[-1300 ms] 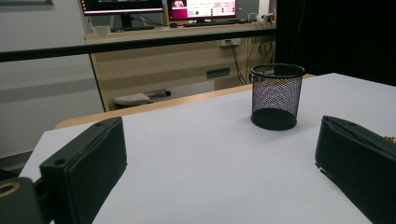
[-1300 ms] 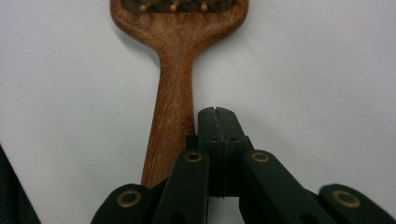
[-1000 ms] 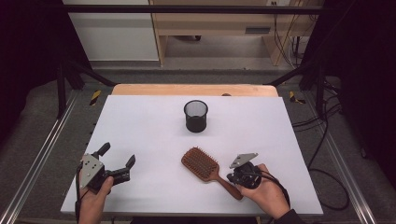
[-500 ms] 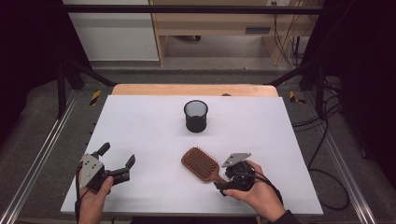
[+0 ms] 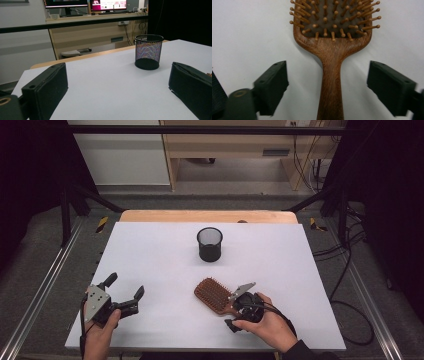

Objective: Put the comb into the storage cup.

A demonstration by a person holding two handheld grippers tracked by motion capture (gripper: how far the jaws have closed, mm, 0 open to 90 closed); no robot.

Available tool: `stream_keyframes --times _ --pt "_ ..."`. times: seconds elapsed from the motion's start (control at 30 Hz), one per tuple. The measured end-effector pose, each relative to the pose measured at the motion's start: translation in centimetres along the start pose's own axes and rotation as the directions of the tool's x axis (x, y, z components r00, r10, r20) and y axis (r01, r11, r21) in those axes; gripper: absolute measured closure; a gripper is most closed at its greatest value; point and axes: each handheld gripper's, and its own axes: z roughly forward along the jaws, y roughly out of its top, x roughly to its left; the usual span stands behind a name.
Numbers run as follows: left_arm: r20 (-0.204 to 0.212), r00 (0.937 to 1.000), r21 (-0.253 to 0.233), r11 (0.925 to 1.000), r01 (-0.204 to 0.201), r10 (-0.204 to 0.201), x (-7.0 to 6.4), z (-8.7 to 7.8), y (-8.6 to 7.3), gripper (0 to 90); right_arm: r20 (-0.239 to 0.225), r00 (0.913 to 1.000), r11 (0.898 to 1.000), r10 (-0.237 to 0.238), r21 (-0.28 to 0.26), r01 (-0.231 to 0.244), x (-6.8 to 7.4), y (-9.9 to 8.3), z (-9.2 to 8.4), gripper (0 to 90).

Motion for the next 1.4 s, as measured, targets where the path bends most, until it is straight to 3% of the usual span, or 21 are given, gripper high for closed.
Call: stream_keyframes --times 0.17,0.37,0.6,1.03,1.23,1.4 --pt "0.000 1.0000 -0.001 1.0000 0.001 -0.001 0.0 0.0 0.0 2.2 0.004 1.0000 1.000 0.007 0.023 -0.007 -0.3 0.2 0.3 40.6" --pt "-0.001 1.0000 -0.001 1.0000 0.000 0.000 0.0 0.0 0.0 2.2 0.003 0.9999 0.999 -0.015 0.051 0.014 -0.1 0.4 0.5 55.9" --pt "-0.001 1.0000 -0.003 1.0000 0.000 0.000 0.0 0.0 0.0 2.2 0.021 0.9997 0.997 -0.013 0.070 0.012 -0.1 0.5 0.7 66.2" --pt "-0.001 1.0000 -0.002 1.0000 -0.002 0.002 -0.1 0.0 0.0 2.2 0.032 0.9994 0.994 -0.012 0.112 0.009 0.1 1.2 0.8 73.1" --pt "0.003 0.9999 -0.002 0.9999 0.016 -0.016 -0.2 -0.1 0.1 2.3 0.009 0.9999 0.999 -0.009 0.036 0.009 -0.7 0.7 0.3 73.1" --pt "0.058 0.9963 0.000 0.9979 0.064 -0.064 -0.8 0.2 0.6 2.6 0.011 0.9999 0.997 0.002 -0.083 -0.001 -1.4 1.1 -0.6 73.1"
